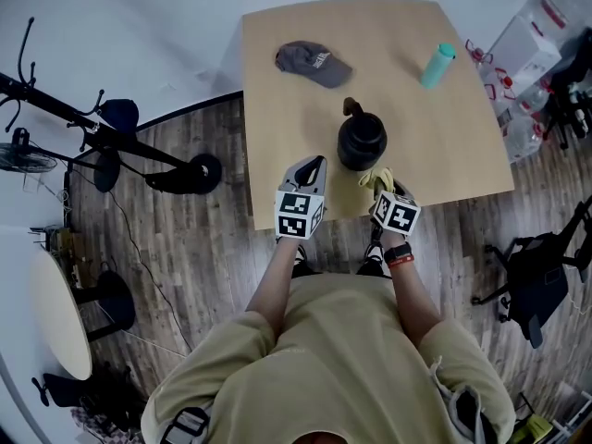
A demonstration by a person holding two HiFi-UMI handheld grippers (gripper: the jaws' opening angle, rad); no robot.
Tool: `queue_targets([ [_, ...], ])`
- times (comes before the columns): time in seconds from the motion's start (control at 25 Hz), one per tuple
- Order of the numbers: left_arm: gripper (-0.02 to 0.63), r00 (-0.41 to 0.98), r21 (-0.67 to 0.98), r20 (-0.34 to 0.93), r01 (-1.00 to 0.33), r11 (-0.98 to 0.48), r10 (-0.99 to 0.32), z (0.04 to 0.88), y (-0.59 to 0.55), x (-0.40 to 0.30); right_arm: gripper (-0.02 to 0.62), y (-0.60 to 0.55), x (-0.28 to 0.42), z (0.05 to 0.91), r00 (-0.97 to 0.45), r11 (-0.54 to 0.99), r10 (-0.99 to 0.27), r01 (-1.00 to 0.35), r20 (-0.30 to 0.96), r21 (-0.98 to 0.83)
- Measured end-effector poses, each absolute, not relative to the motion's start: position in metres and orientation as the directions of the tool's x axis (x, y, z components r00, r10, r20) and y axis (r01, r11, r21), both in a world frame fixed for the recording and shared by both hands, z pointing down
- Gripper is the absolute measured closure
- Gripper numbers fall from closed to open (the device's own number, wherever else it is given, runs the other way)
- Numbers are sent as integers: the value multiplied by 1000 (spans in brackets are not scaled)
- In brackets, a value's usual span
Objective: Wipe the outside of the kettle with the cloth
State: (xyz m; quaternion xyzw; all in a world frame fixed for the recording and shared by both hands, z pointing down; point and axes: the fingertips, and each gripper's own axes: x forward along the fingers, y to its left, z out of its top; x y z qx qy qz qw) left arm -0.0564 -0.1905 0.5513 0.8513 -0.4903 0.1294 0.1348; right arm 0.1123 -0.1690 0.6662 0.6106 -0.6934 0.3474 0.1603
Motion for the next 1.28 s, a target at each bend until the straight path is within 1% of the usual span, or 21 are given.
queue_targets([
  [0.28, 580, 497, 102, 349, -863, -495, -794, 551, -191, -85, 463, -160, 36, 675, -270, 47, -727, -937, 631, -347],
  [0.56, 580, 475, 88, 349, -875, -477, -807, 548, -197, -121, 463, -191, -16, 677, -285, 86, -740, -939, 609, -334],
  [1.04, 581, 455, 77, 349, -885, -459, -819, 547, -201, -145, 463, -229, -41, 689, -201, 127, -752, -979, 628, -160],
  [1.28, 581, 448, 69, 346, -888, -454, -824, 544, -204, -146, 463, -237, -39, 698, -177, 91, -752, -982, 635, -166],
])
